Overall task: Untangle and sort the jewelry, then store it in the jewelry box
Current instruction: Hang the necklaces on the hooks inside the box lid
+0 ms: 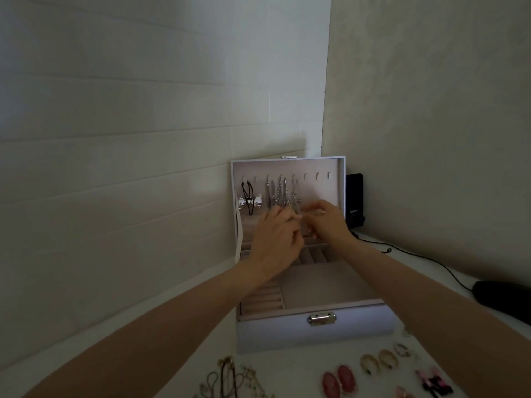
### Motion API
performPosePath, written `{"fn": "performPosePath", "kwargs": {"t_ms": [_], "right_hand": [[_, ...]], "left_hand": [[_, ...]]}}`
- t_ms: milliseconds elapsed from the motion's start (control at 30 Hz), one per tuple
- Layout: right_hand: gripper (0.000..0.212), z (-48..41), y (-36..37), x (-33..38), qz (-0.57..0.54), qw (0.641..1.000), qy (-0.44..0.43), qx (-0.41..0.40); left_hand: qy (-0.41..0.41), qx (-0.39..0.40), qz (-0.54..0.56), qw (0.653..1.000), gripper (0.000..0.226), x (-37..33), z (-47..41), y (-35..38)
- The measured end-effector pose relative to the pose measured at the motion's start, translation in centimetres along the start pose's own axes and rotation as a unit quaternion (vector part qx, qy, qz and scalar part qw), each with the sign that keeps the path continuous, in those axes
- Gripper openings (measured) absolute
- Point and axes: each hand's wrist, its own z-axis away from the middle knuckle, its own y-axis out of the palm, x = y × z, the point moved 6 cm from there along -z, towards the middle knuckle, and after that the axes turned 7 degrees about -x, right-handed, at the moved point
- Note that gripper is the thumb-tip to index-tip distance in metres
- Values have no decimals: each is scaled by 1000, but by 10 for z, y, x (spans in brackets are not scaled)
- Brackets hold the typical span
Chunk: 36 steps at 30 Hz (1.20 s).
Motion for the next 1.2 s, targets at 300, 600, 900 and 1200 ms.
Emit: {"fn": "performPosePath", "kwargs": {"t_ms": [300, 600, 900, 1200], "right_hand": [[7, -15, 15, 5, 93, 991, -63, -75], [8, -15, -14, -3, 30, 995, -39, -90], [20, -12, -12, 4, -5, 999, 9, -46], [12, -19, -14, -2, 50, 997, -23, -61]], "left_hand": [[-184, -7, 102, 978, 19, 35, 8, -8], [-375, -57, 404, 832, 18, 50, -6, -1], [-326, -82, 282, 898, 20, 51, -13, -5], [-382, 63, 355, 851, 26, 36, -10, 7]]}}
